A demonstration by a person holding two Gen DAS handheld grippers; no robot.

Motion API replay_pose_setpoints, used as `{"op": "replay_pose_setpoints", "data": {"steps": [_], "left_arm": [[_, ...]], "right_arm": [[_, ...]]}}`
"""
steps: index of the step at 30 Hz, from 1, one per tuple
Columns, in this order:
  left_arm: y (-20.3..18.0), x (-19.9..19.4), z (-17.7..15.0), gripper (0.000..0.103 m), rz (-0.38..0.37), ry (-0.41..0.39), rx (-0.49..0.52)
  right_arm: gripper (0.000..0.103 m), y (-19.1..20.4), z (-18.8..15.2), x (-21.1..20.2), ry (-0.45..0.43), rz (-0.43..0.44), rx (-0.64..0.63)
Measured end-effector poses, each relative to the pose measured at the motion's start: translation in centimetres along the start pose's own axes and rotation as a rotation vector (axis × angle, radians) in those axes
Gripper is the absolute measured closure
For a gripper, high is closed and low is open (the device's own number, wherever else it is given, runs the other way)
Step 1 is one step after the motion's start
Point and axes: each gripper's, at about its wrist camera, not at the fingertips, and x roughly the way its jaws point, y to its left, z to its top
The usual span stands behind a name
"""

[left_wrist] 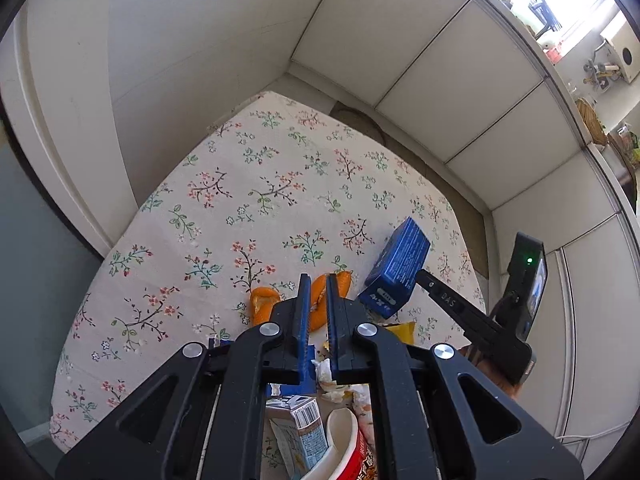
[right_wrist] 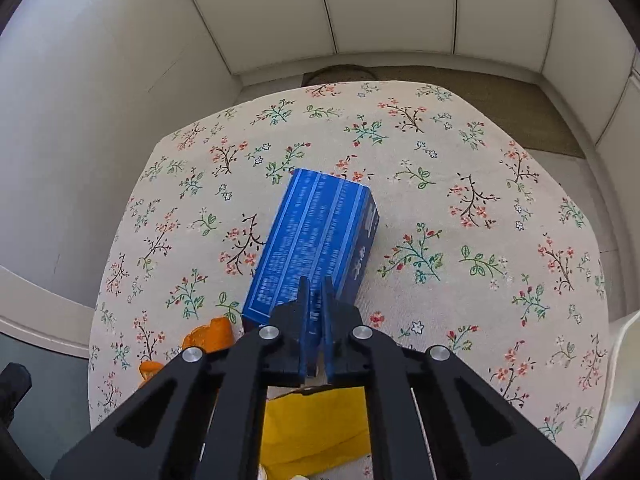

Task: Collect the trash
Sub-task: 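Grasp the orange peel with the left tool while the right tool grasps the blue box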

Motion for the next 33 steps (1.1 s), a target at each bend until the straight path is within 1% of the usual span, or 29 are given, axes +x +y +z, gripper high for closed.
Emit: {"op": "replay_pose_setpoints", "data": {"steps": [2,3,4,5,6,7,9,11,13,14,15,16,17,18,21,24,27,28,30,33], "left_arm": [[0.5,2.1,0.1,0.095,0.012,0.082,0.001],[0.8,3.3,0.1,0.09,0.024,0.123,0.005],[1.2,4.8,-0.1,0.085,0.051,0.171,0.017],[1.6,6.0,-0.3,0.073,0.08,0.206,0.026],[1.9,7.1,-0.6,0.06,0.11,0.232,0.032],[2.2,8.2,-1.0,0.057,0.135,0.256,0.038],[2.6,9.5,-1.3,0.051,0.149,0.275,0.041],[2.9,10.2,-1.5,0.049,0.157,0.282,0.043],[2.8,10.7,-1.7,0.049,0.167,0.296,0.055],[2.6,11.0,-2.0,0.051,0.171,0.307,0.073],[2.3,11.2,-2.3,0.056,0.182,0.315,0.096],[1.9,11.3,-2.4,0.064,0.195,0.316,0.117],[1.6,11.3,-2.6,0.083,0.21,0.314,0.141],[1.5,11.1,-2.6,0.085,0.206,0.31,0.147],[1.5,10.0,-2.3,0.089,0.211,0.265,0.148],[1.3,7.3,-1.4,0.089,0.182,0.184,0.122],[0.9,4.9,-0.9,0.089,0.166,0.113,0.122],[0.6,4.4,-0.7,0.089,0.161,0.095,0.123],[-0.2,4.4,-0.4,0.089,0.15,0.085,0.121],[-0.6,4.3,-0.6,0.089,0.144,0.094,0.133]], "right_arm": [[0.096,-0.8,-0.3,-0.2,0.013,0.002,0.017],[0.091,-1.3,-0.4,-0.1,0.028,0.001,0.036],[0.071,-1.8,-0.5,0.2,0.048,0.002,0.057],[0.058,-2.4,-0.5,0.4,0.067,0.015,0.08],[0.036,-2.7,-0.6,0.5,0.067,0.02,0.098],[0.028,-3.2,-0.6,0.4,0.053,0.02,0.127],[0.026,-3.6,-0.3,0.4,0.043,0.028,0.15],[0.024,-3.5,0.0,0.8,0.049,0.039,0.146],[0.022,-3.2,0.2,1.2,0.051,0.028,0.134],[0.022,-2.9,0.2,1.5,0.056,0.019,0.122],[0.022,-2.7,0.2,1.9,0.063,0.014,0.113],[0.022,-2.5,0.3,2.2,0.067,0.012,0.108],[0.022,-2.4,0.4,2.6,0.071,0.011,0.107],[0.022,-2.3,0.4,2.9,0.075,0.012,0.108],[0.017,-1.9,0.6,3.4,0.081,0.009,0.097],[0.014,-1.5,0.9,3.9,0.07,-0.004,0.086],[0.013,-1.4,1.3,4.2,0.056,-0.002,0.102],[0.011,-1.3,1.5,4.3,0.056,0.005,0.105],[0.009,-0.9,1.7,4.7,0.061,0.015,0.101],[0.009,-0.3,1.8,5.7,0.073,-0.005,0.074]]}}
